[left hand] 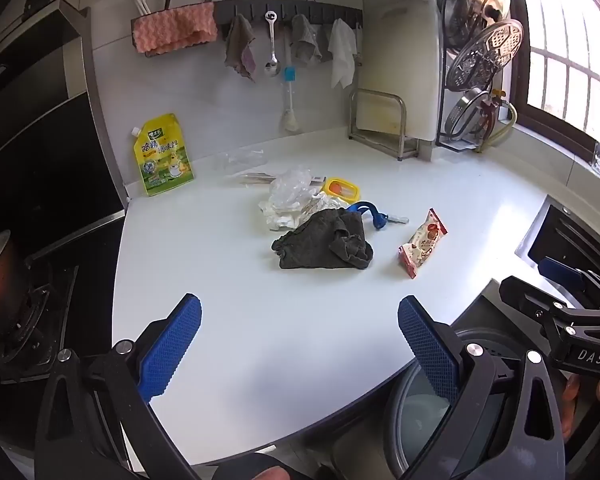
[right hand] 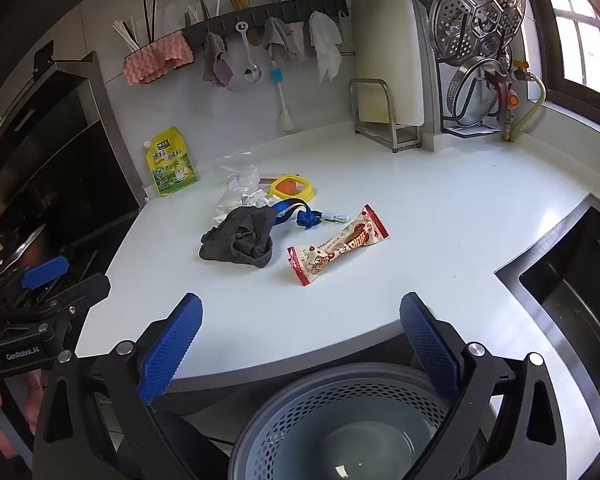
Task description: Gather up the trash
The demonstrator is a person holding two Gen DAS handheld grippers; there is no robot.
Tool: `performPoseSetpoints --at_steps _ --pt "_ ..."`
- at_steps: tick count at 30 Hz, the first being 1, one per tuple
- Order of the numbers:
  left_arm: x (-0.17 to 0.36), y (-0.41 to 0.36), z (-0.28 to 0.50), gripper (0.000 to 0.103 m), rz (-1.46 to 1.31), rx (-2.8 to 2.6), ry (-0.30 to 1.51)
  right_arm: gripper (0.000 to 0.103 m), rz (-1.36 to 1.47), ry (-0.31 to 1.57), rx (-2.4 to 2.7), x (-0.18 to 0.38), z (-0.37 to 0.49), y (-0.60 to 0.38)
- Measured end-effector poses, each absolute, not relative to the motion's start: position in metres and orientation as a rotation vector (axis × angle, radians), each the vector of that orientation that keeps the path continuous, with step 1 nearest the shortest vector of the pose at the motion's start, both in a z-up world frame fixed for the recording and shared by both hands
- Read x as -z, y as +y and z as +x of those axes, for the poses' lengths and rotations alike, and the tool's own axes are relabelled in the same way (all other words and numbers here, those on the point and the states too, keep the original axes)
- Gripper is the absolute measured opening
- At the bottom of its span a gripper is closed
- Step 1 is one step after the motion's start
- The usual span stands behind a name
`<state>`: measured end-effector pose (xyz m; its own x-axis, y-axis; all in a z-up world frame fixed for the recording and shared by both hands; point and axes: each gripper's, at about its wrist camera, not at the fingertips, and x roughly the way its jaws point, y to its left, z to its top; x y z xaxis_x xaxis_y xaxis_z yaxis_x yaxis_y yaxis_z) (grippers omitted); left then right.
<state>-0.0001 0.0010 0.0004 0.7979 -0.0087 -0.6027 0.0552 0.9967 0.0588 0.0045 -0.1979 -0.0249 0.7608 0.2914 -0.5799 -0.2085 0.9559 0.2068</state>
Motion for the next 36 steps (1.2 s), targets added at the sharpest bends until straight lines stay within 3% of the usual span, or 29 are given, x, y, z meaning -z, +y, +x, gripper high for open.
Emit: performPoseSetpoints --at_steps 36 --pt "-0.001 0.007 -0.008 0.097 0.072 0.023 0.662 0.094 0.146 0.666 -0.276 0.025 -0.009 -0.2"
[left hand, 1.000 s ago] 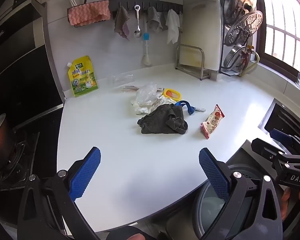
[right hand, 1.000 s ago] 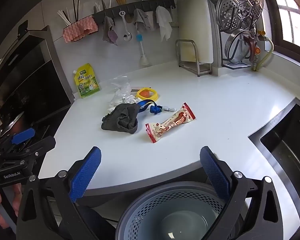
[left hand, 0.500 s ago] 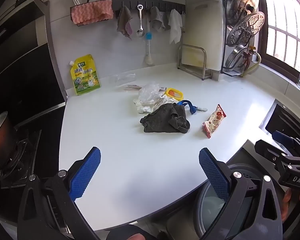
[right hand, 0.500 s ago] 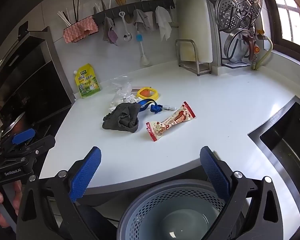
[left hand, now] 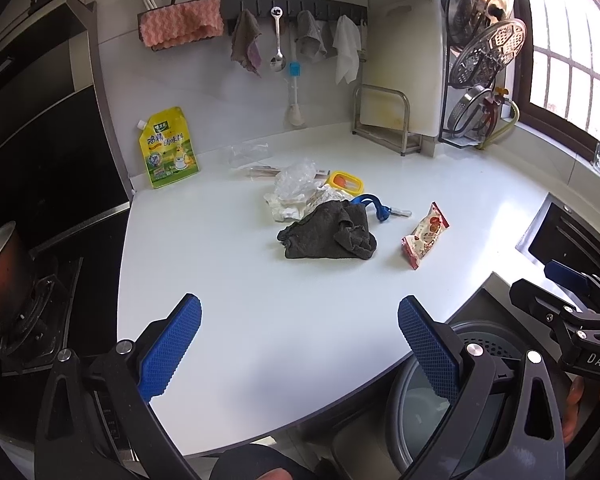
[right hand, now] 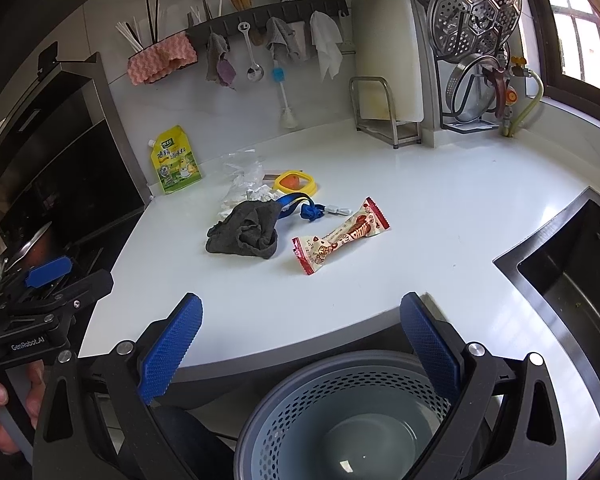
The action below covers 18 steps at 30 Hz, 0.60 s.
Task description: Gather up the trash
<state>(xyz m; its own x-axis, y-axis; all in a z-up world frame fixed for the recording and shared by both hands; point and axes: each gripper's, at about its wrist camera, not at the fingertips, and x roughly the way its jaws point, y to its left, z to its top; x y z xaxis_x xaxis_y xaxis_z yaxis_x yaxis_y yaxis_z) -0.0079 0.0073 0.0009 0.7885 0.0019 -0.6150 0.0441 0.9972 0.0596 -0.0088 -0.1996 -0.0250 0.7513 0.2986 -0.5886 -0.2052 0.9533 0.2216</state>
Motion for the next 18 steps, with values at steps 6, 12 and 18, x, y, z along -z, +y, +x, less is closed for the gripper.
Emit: performPoseSetpoints --at_steps 6,12,18 --pt "-0.0005 0.0082 -0.009 0.097 0.07 0.015 0.661 0.094 0.152 0.666 -0.279 0.027 -0.0107 -0.1998" --pt "0.0003 0.0094 -0.0099 0.097 0.066 0.017 0.663 0.094 0.155 0.667 -0.275 0.0277 -0.0109 -0.2003" --pt "0.0026 0.0099 -0.0094 0.097 0.066 0.025 0.672 0.094 0.157 0.674 -0.267 0.0303 -0.0132 -0.2011"
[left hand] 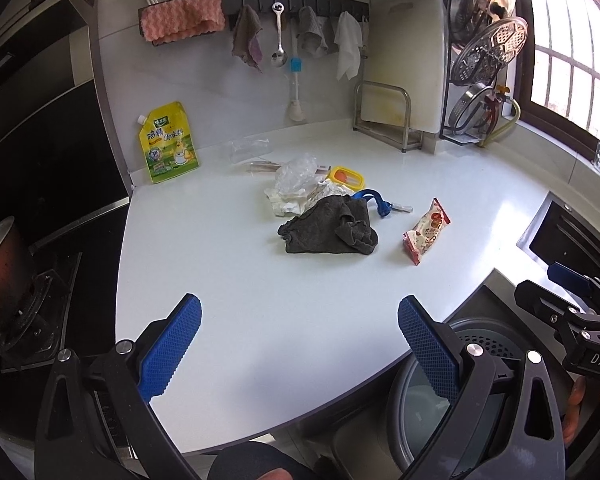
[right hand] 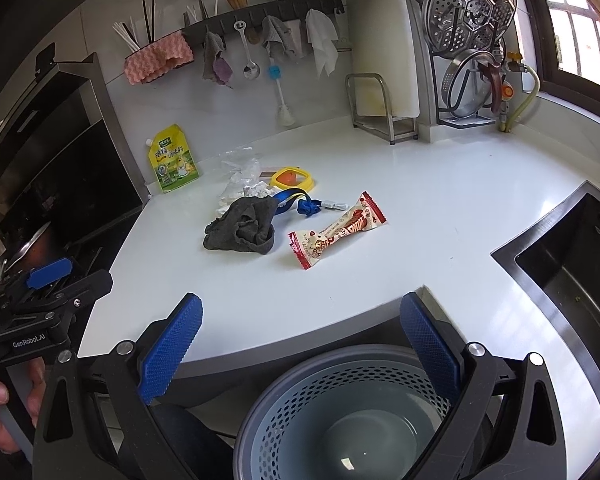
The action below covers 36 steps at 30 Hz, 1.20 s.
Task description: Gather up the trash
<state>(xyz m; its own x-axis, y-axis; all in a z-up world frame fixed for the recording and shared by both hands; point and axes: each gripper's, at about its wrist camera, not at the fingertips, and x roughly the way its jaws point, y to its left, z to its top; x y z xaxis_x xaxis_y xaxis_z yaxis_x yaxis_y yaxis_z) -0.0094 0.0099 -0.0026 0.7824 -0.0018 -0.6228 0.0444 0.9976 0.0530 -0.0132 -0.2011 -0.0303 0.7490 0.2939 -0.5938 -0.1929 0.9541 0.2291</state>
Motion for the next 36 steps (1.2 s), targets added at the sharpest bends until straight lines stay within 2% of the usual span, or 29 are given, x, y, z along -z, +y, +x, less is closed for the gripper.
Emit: performPoseSetpoints --at_steps 36 --pt "-0.005 0.008 -0.027 0.097 0.073 0.025 0.655 0.094 0.155 0.65 -0.275 0.022 -0.032 -0.2"
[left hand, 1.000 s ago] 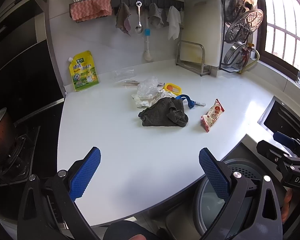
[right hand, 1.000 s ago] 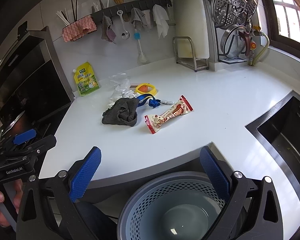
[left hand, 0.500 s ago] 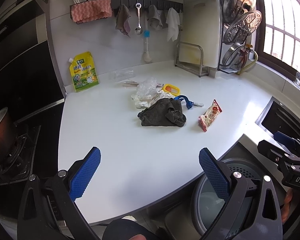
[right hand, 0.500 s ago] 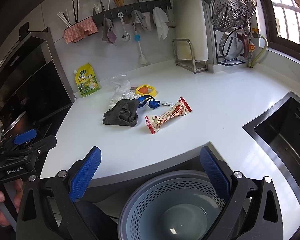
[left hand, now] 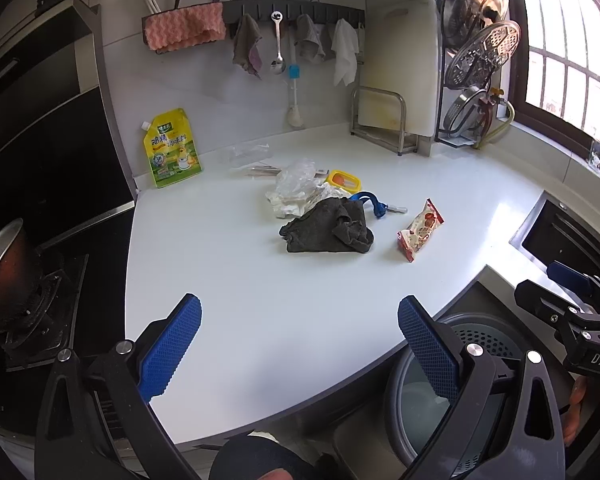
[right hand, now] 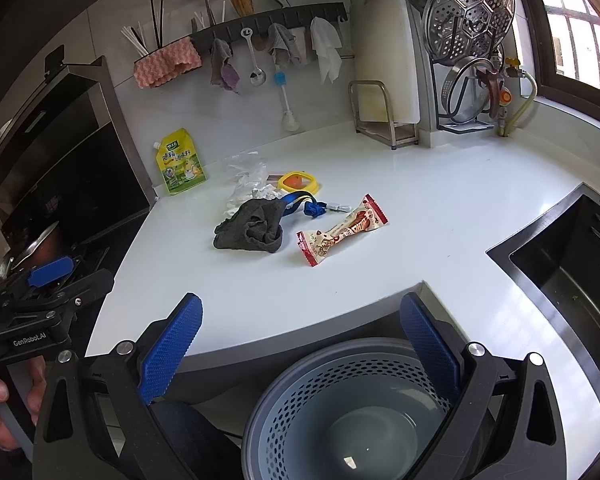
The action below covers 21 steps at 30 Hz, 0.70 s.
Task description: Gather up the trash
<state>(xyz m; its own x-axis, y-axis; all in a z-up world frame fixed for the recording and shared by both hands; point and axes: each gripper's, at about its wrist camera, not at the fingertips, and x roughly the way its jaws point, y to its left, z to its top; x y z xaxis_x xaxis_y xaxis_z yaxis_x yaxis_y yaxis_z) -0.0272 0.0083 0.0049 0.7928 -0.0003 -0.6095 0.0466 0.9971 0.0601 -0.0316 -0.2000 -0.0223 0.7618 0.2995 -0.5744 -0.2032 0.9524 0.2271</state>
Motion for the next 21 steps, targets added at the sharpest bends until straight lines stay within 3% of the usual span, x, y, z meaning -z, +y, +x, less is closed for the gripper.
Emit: performPoseSetpoints --at_steps 21 --pt "0.003 0.005 -0.003 0.097 0.076 0.018 0.69 0.094 0.175 0.674 -0.29 0.031 -0.01 -0.204"
